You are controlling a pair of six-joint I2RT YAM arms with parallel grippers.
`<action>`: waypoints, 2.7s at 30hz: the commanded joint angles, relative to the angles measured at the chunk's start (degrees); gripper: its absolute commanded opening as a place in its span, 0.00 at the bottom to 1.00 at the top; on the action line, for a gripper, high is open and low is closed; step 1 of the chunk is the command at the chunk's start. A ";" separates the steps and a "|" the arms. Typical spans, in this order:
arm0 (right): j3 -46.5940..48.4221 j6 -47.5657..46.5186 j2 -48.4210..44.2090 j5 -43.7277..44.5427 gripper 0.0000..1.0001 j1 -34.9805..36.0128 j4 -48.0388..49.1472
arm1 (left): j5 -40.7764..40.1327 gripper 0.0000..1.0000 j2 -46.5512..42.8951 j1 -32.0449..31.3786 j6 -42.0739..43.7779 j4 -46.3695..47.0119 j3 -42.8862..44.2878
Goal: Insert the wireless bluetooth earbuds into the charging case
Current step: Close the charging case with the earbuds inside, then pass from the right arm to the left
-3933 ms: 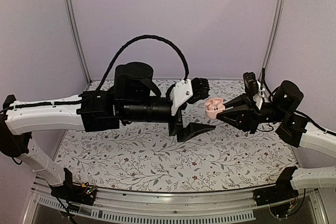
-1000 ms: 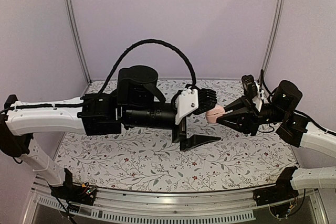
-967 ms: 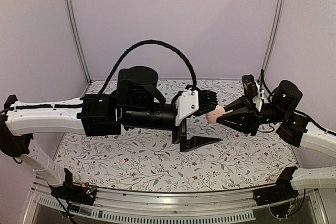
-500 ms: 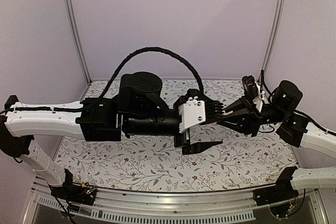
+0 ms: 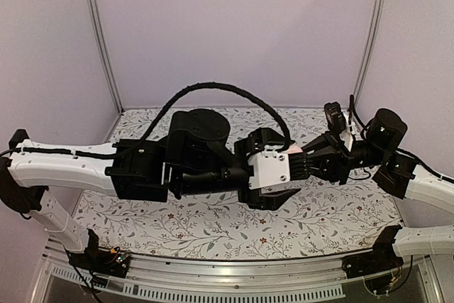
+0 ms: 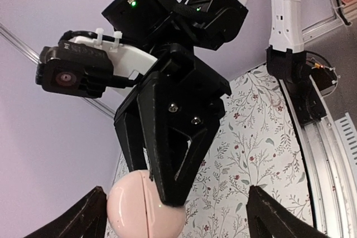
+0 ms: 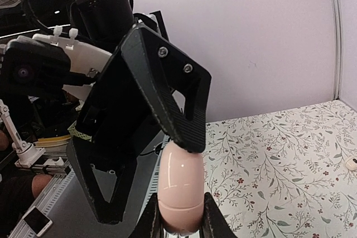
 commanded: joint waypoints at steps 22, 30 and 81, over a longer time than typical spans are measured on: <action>1.57 14.03 1.68 2.55 0.00 -0.30 8.15 | -12.85 0.47 1.03 -3.64 11.80 4.44 -4.32; 1.40 13.69 1.56 3.05 0.00 -0.33 8.09 | -13.95 0.54 0.92 -3.47 11.55 4.18 -4.68; 2.10 13.88 7.02 6.07 0.03 -0.13 3.88 | -14.41 0.52 2.16 5.24 6.24 2.42 -0.94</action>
